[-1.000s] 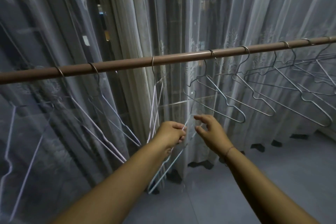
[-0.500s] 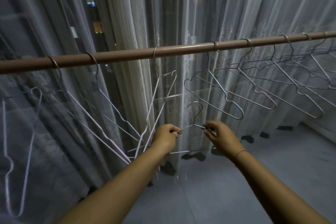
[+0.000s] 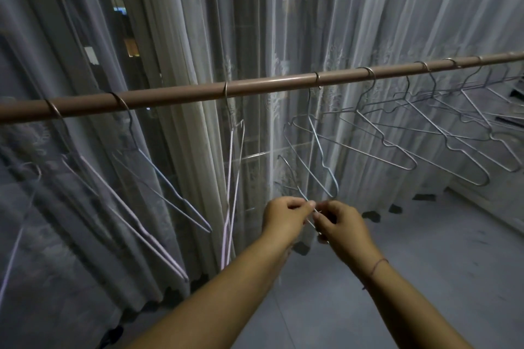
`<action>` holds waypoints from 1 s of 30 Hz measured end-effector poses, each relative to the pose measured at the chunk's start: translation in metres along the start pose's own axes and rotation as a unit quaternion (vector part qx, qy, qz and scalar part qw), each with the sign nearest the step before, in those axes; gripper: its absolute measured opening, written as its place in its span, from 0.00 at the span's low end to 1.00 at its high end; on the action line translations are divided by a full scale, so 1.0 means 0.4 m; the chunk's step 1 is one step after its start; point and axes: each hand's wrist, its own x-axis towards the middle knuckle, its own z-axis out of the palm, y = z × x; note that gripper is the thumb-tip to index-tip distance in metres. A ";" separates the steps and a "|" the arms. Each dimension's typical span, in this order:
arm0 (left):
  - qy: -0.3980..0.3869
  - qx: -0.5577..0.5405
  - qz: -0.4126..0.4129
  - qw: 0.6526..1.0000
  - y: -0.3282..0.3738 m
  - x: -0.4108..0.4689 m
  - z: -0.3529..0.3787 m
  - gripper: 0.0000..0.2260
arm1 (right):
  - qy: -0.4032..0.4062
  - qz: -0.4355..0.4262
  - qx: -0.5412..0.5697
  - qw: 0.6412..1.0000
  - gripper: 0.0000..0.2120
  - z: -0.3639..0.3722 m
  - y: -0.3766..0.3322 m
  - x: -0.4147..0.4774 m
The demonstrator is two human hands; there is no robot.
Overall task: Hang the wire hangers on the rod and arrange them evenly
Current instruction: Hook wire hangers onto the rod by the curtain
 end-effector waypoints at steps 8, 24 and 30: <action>0.002 -0.148 -0.026 0.989 0.094 0.005 -0.021 0.05 | -0.021 0.013 0.144 0.989 0.11 -0.024 -0.084 -0.027; 0.042 -0.205 0.015 0.978 0.229 0.030 -0.094 0.07 | -0.095 0.021 0.269 0.958 0.10 -0.005 -0.187 -0.046; 0.066 -0.196 0.031 0.978 0.283 0.080 -0.124 0.06 | -0.085 -0.009 0.269 0.959 0.10 0.004 -0.255 0.017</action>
